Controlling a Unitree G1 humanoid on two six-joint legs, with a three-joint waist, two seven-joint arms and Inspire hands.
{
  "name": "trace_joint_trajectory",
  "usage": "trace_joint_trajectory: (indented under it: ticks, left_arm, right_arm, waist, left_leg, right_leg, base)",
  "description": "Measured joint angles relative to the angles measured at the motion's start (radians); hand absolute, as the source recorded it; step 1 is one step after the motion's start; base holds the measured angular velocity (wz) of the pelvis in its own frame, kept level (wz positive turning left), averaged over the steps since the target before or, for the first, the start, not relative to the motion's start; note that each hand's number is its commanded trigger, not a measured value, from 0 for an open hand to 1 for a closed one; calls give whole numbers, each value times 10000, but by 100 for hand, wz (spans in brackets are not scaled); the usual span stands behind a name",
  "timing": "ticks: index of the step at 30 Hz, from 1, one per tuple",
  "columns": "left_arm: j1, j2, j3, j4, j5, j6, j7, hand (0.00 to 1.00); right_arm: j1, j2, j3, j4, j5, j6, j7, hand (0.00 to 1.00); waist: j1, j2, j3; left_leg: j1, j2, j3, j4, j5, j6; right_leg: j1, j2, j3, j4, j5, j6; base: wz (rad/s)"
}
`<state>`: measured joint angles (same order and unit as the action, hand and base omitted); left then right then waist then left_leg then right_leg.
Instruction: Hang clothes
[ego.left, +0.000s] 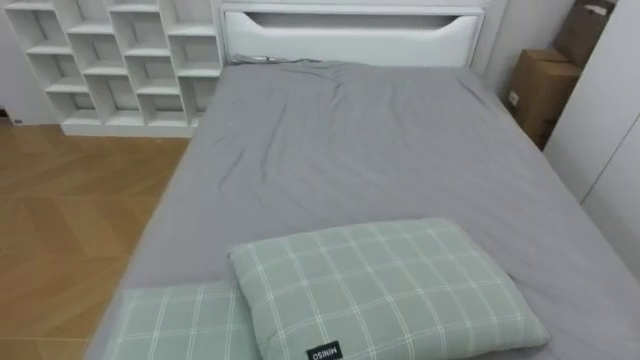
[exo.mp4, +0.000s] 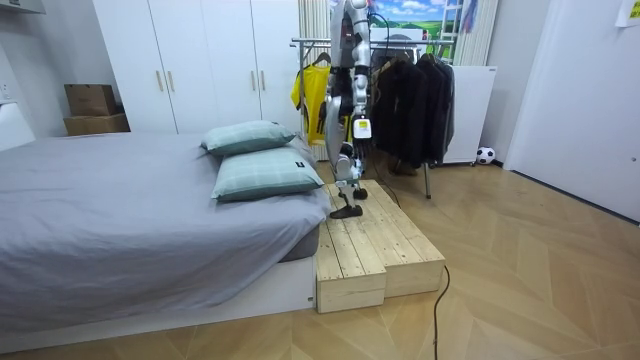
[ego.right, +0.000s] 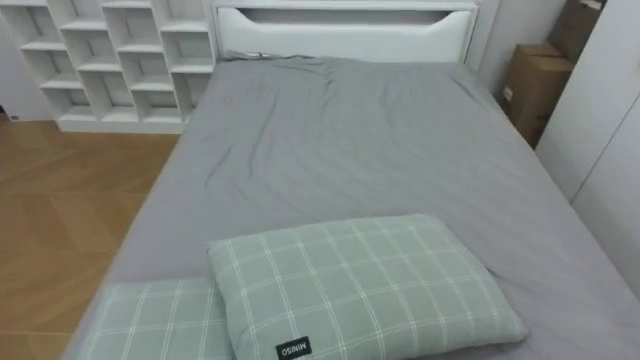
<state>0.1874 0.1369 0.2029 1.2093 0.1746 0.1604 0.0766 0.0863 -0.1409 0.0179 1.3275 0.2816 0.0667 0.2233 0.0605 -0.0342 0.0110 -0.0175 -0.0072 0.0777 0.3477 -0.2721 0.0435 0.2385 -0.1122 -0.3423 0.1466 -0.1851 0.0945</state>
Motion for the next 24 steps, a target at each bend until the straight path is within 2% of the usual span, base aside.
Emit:
trace_joint_trajectory:
  ticks: [6,10,24]
  left_arm:
    - [-217,-67,-122,-608,810,10,62,0]
    - [-205,-100,-149,-642,948,107,42,0]
    - [52,-128,-149,-460,1013,351,-9,0]
  right_arm:
    - [-79,-25,-3,95,229,195,62,0]
    - [-78,-31,-24,94,517,349,135,0]
    - [-20,-49,-199,100,1121,602,128,0]
  waist:
    - [-45,54,-50]
    - [-242,120,-77]
    - [-329,197,-53]
  left_leg:
    - [-241,110,18,140,23,-75]
    - [-206,108,23,70,57,-124]
    - [-49,120,104,-94,198,-175]
  right_leg:
    - [-152,118,328,-62,-1,0]
    - [-141,131,413,-114,-3,-3]
    - [-89,135,567,-106,-12,-20]
  base:
    - [-3]
    - [-1]
    - [-1]
